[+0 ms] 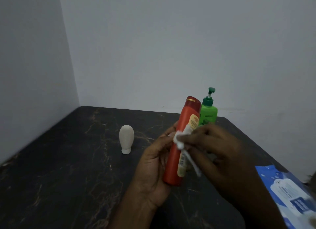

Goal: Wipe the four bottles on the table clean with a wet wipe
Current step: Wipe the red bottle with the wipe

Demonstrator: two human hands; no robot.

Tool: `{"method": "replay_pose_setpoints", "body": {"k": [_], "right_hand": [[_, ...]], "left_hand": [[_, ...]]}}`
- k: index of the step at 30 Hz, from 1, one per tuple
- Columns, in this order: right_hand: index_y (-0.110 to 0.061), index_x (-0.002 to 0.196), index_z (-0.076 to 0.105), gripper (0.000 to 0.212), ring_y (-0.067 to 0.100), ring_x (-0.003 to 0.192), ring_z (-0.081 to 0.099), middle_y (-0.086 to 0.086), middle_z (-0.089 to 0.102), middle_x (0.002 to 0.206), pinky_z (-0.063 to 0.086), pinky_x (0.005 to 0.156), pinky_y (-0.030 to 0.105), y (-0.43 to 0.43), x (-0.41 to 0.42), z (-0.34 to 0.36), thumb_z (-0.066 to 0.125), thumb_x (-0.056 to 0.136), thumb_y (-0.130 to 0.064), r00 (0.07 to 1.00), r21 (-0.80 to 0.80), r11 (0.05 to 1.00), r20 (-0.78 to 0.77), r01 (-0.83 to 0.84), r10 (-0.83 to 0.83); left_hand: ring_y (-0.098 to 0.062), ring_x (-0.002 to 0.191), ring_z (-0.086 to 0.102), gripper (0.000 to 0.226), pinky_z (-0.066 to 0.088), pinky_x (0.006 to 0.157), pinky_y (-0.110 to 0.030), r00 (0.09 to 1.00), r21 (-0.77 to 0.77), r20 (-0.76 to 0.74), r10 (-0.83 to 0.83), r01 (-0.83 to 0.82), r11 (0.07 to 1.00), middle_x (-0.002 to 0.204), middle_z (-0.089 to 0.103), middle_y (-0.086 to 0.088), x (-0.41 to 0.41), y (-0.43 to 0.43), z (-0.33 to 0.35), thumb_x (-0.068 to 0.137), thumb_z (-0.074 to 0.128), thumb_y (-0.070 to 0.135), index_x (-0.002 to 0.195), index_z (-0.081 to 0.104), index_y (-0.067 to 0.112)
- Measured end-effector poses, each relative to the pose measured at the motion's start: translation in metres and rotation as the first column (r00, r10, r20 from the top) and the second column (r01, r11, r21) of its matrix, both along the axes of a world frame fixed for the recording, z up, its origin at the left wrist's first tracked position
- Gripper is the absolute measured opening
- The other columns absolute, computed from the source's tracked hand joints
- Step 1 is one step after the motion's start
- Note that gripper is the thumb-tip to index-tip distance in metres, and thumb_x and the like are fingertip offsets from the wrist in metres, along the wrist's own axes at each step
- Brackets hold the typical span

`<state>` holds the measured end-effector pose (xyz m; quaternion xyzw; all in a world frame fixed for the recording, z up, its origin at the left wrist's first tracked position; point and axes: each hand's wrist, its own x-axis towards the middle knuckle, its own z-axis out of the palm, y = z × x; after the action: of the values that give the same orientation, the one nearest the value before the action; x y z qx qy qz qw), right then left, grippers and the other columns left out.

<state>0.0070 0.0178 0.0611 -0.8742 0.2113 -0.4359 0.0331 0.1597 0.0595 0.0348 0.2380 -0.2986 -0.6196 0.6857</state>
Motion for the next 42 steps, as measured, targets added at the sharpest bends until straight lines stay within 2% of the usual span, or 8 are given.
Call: {"method": "replay_pose_setpoints", "body": {"k": [7,11,13,18,23,29,36,42], "right_hand": [[-0.007,0.12,0.07,0.029,-0.003,0.09,0.051,0.002,0.057,0.105,0.042,0.085,-0.001,-0.003,-0.004,0.0,0.063,0.094,-0.018,0.906,-0.106,0.943,0.329,0.316,-0.266],[-0.005,0.123,0.068,0.027,0.005,0.096,0.055,0.012,0.063,0.108,0.043,0.086,-0.001,-0.006,-0.011,0.001,0.064,0.098,-0.017,0.853,-0.06,0.924,0.411,0.377,-0.322],[-0.005,0.121,0.069,0.027,0.003,0.097,0.054,0.01,0.061,0.107,0.043,0.085,-0.002,-0.005,-0.008,0.001,0.063,0.097,-0.017,0.874,-0.059,0.939,0.39,0.339,-0.291],[-0.008,0.122,0.068,0.026,0.001,0.097,0.05,0.005,0.056,0.106,0.042,0.086,-0.002,-0.004,-0.002,-0.002,0.064,0.096,-0.013,0.916,-0.098,0.954,0.32,0.284,-0.24],[-0.009,0.121,0.068,0.026,0.001,0.093,0.055,0.008,0.062,0.106,0.044,0.082,-0.001,-0.009,-0.008,-0.001,0.062,0.098,-0.019,0.886,-0.053,0.948,0.373,0.314,-0.273],[-0.01,0.118,0.071,0.028,0.006,0.09,0.055,0.003,0.059,0.101,0.046,0.081,0.006,-0.002,0.003,-0.003,0.063,0.092,-0.016,0.921,-0.135,0.952,0.32,0.277,-0.223],[-0.006,0.119,0.069,0.03,0.008,0.094,0.06,0.009,0.065,0.104,0.044,0.085,-0.001,-0.01,-0.007,-0.002,0.06,0.095,-0.02,0.888,-0.064,0.942,0.359,0.33,-0.287],[-0.009,0.12,0.07,0.033,0.007,0.095,0.055,0.004,0.061,0.104,0.046,0.078,0.006,-0.006,0.0,-0.003,0.056,0.094,-0.024,0.937,-0.139,0.955,0.274,0.262,-0.217]], "left_hand": [[-0.026,0.094,0.073,0.038,0.054,0.079,-0.043,0.958,0.007,0.287,0.0,-0.002,1.0,0.116,0.074,-0.006,0.0,0.002,-0.002,0.074,0.068,0.031,0.111,0.076,0.031],[-0.029,0.094,0.073,0.047,0.057,0.074,-0.041,0.952,0.0,0.304,-0.025,0.026,1.0,0.113,0.075,-0.01,-0.002,0.003,-0.002,0.07,0.075,0.034,0.117,0.073,0.031],[-0.03,0.092,0.074,0.056,0.058,0.072,-0.041,0.953,0.004,0.302,-0.015,0.014,1.0,0.113,0.075,-0.013,-0.005,0.004,-0.003,0.066,0.08,0.036,0.121,0.07,0.03],[-0.027,0.083,0.076,0.024,0.058,0.068,-0.039,0.945,-0.012,0.327,0.003,0.001,1.0,0.104,0.077,-0.01,-0.006,0.004,-0.001,0.076,0.08,0.032,0.1,0.078,0.035],[-0.032,0.092,0.073,0.062,0.058,0.07,-0.04,0.956,-0.059,0.295,-0.001,0.02,0.998,0.115,0.073,-0.016,-0.002,0.005,0.001,0.057,0.09,0.044,0.114,0.073,0.029],[-0.027,0.083,0.076,0.038,0.059,0.064,-0.039,0.947,-0.036,0.322,0.01,0.002,0.999,0.106,0.076,-0.011,-0.008,0.004,-0.001,0.07,0.074,0.035,0.108,0.075,0.031],[-0.031,0.09,0.074,0.067,0.058,0.068,-0.039,0.957,-0.068,0.289,-0.016,0.037,0.997,0.114,0.073,-0.017,-0.002,0.005,0.002,0.051,0.093,0.047,0.113,0.074,0.029],[-0.03,0.083,0.075,0.056,0.058,0.064,-0.038,0.963,-0.027,0.268,-0.007,0.015,1.0,0.107,0.076,-0.015,-0.003,0.005,0.0,0.063,0.084,0.039,0.116,0.072,0.027]]}}
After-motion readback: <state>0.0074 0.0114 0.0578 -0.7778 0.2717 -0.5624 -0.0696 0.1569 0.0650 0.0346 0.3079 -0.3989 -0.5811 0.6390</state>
